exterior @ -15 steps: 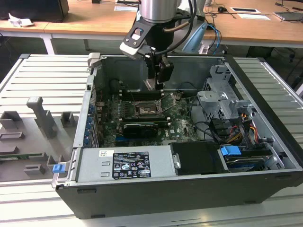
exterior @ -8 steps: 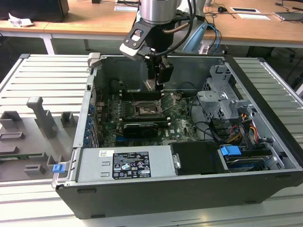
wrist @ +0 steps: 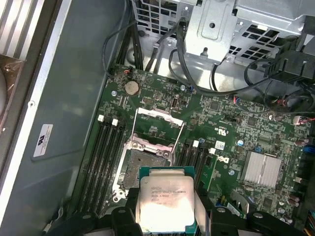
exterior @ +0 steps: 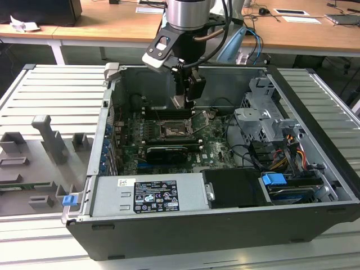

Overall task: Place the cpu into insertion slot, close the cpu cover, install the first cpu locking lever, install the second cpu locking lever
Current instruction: 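Place the cpu into insertion slot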

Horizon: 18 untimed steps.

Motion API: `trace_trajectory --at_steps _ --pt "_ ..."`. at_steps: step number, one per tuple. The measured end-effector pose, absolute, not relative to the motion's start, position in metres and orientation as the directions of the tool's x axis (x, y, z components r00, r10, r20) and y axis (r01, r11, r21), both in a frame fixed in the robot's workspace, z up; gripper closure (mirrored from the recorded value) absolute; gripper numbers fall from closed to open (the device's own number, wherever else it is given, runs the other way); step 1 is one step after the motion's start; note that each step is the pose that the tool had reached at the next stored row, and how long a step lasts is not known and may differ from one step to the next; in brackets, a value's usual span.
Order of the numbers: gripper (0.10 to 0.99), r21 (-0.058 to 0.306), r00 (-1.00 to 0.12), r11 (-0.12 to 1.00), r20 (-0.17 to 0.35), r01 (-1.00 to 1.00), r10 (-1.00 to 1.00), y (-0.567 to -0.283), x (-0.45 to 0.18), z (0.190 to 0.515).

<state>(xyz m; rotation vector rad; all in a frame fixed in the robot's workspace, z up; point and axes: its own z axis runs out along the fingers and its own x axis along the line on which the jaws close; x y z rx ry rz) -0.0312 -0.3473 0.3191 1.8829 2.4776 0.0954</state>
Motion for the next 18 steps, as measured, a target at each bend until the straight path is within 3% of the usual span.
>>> trace_trajectory --at_steps 18 --pt "0.557 0.066 -0.267 0.266 0.015 0.962 0.964 -0.3472 -0.0312 0.3115"
